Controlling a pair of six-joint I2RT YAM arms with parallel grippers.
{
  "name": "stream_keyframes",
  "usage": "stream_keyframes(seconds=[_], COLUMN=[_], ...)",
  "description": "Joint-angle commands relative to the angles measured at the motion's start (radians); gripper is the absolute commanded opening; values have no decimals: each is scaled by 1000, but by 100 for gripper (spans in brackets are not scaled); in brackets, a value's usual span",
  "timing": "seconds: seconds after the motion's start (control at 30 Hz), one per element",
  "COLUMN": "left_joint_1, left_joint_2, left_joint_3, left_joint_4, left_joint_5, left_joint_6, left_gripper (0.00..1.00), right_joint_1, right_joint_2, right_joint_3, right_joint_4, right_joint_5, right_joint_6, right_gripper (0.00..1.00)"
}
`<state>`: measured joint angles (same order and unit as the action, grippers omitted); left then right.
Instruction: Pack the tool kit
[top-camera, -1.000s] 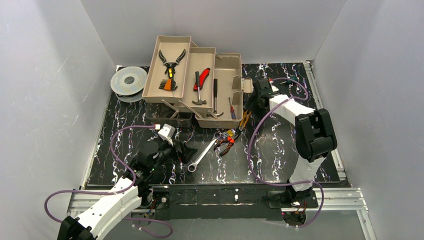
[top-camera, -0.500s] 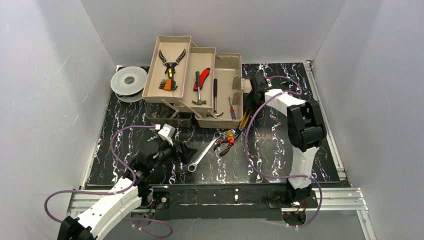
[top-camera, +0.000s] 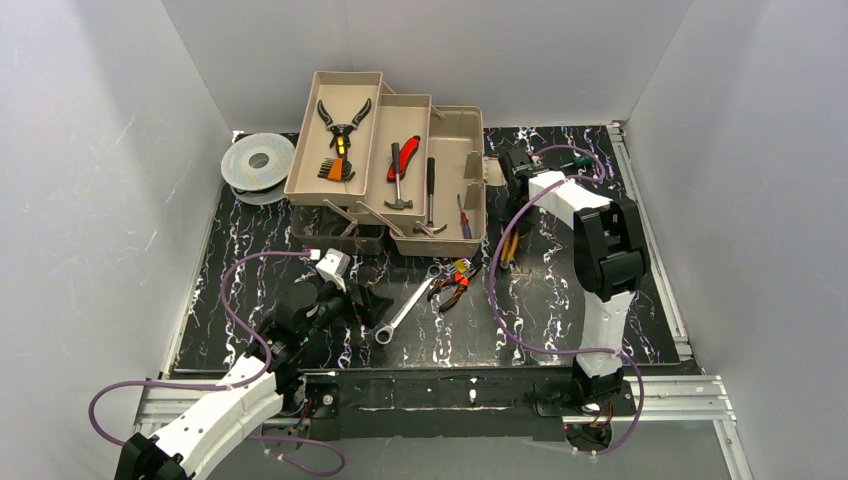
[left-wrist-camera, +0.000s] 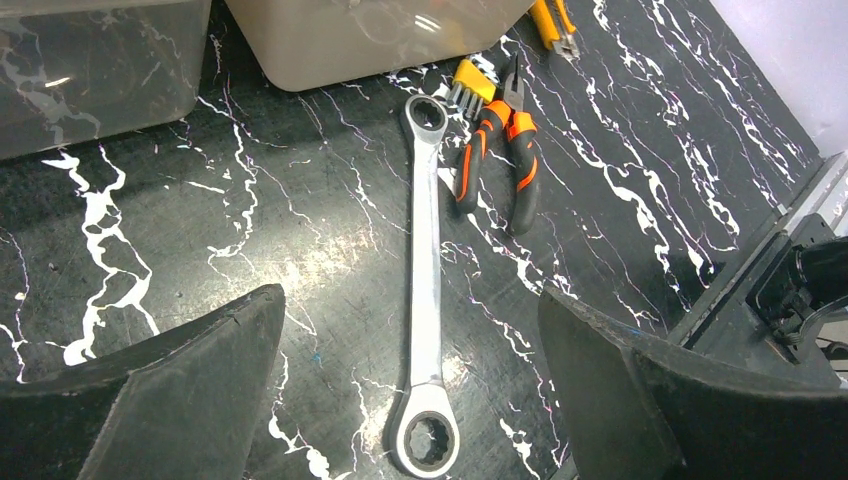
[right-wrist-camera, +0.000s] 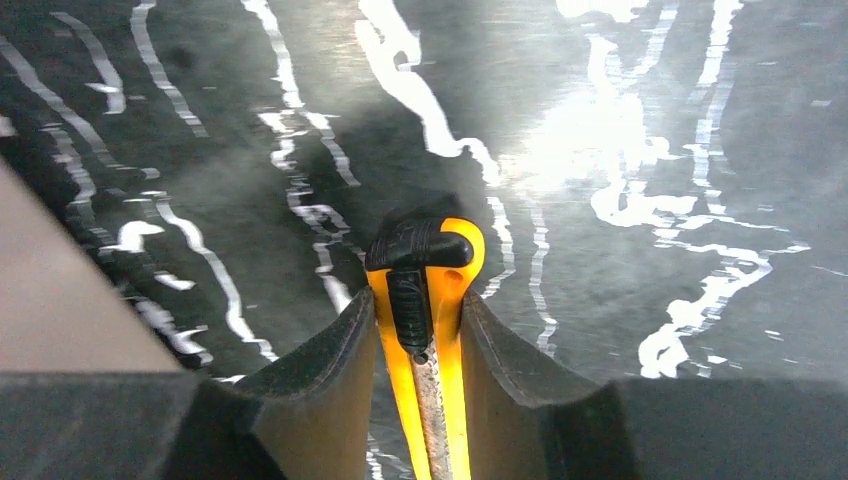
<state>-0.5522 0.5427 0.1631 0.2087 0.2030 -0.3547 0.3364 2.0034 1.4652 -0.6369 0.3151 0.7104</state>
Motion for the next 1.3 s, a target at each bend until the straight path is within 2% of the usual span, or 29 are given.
stream_keyframes(seconds=[0.0, 0.07, 0.23, 0.43, 0.5, 0.57, 0.63, 0.67, 0.7, 0.87, 0.97, 1.1, 1.17, 1.27], left_joint_1=[-3, -3, -3, -3, -3, -3, -3, -3, -3, -3, -3, -3, -3, -3], left_joint_2=[-7, 1, 11, 11, 14, 18, 22, 23, 24, 20, 20, 28, 32, 29], left_joint_3=[17, 18, 19, 19, 18, 18, 19, 19, 19, 21, 19, 21, 22, 22], left_joint_4=[1, 4, 8, 7, 9, 11, 13, 14, 14, 9, 11, 15, 16, 10], left_joint_5=[-10, -9, -10, -14, -14, -14, -12, -11, -11, -11, -11, -7, -6, -9], left_joint_6=[16, 17, 19, 20, 20, 20, 20, 20, 20, 20, 20, 20, 20, 20], left_gripper=[98, 98, 98, 98, 98, 98, 98, 98, 98, 98, 98, 98, 98, 98], right_joint_1=[-35, -49, -59, -59, -59, -59, -59, -59, -59, -59, -59, -59, -59, -59], right_joint_2=[-64, -114, -164, -125, -126, -144, -175, -192, -215, -398, -534, -677, -715, -745], right_joint_3=[-51, -114, -178, -169, -182, -202, -218, -220, -219, -254, -294, -319, -327, -339], right_joint_4=[-95, -51, 14, -13, -12, -6, 1, -1, -8, 11, 69, 185, 246, 341], right_joint_5=[114, 69, -9, -18, -9, -1, 2, 6, 11, 21, -37, -256, -387, -500], right_joint_6=[-107, -126, -172, -202, -206, -211, -219, -222, -222, -245, -271, -315, -317, -307], right_gripper=[32, 37, 64, 65, 58, 44, 25, 11, 2, 1, 1, 1, 1, 1])
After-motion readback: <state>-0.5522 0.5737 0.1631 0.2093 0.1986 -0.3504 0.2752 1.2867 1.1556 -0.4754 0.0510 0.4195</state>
